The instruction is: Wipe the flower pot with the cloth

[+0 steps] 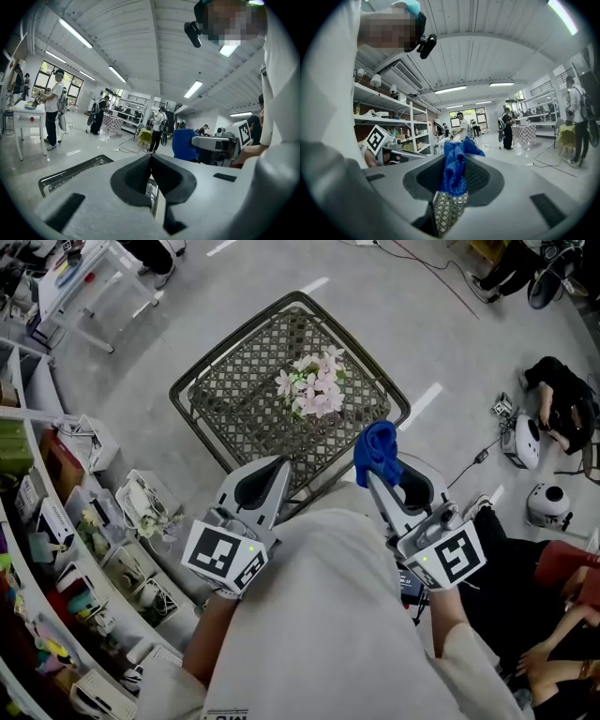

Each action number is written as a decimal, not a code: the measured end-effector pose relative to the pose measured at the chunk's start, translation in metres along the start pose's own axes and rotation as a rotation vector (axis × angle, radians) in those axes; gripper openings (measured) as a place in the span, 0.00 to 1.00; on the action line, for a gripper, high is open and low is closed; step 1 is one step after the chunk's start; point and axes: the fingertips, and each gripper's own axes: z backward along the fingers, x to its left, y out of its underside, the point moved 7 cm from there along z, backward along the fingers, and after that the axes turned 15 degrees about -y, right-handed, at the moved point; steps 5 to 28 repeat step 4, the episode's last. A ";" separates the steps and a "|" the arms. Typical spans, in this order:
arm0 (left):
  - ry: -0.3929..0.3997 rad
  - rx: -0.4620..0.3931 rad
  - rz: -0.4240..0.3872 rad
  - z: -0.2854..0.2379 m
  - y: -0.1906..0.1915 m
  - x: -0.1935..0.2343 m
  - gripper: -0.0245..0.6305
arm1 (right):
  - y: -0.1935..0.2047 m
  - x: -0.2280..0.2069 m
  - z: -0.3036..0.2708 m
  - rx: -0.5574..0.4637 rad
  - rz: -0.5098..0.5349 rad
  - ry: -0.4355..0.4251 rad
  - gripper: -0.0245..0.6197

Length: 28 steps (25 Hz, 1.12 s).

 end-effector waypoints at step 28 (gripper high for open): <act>-0.005 0.019 0.010 -0.002 0.007 0.007 0.07 | 0.005 -0.003 -0.004 -0.002 -0.011 0.012 0.21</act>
